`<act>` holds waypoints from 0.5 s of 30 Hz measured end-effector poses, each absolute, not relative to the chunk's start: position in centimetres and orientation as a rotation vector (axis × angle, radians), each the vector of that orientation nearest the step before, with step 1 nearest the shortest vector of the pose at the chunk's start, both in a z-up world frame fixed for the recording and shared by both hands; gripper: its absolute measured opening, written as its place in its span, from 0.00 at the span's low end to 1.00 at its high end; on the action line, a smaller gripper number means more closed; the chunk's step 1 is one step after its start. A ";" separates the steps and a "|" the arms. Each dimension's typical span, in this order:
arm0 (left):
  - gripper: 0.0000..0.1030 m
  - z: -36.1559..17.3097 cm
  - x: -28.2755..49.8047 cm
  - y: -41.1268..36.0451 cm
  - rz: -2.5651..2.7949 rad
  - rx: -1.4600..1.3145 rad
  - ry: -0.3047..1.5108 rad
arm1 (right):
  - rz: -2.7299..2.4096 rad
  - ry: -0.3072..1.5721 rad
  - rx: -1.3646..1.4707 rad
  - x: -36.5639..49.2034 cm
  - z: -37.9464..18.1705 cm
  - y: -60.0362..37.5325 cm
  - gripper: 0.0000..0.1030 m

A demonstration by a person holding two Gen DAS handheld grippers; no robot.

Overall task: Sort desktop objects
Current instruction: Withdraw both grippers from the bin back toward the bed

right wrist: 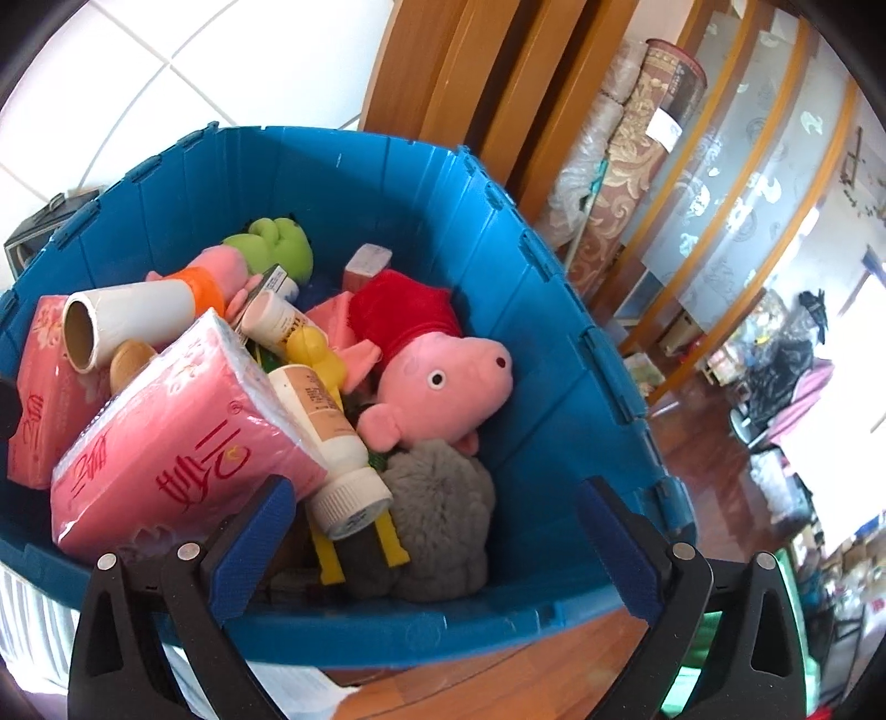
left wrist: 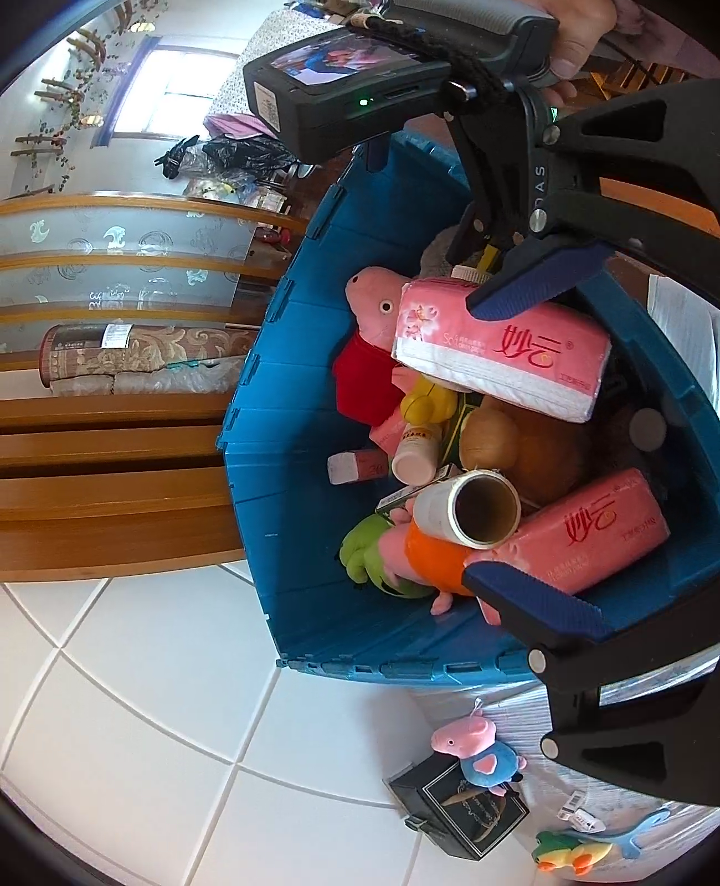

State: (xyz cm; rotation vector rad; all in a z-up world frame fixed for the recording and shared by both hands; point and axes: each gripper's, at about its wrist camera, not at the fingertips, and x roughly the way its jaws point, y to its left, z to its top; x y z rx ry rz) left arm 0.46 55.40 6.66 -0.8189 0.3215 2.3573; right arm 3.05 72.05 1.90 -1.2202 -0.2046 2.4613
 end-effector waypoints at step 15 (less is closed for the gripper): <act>0.87 5.7 -0.8 41.8 2.529 -0.894 0.160 | 2.604 -0.212 -1.088 2.5 6.2 62.3 1.00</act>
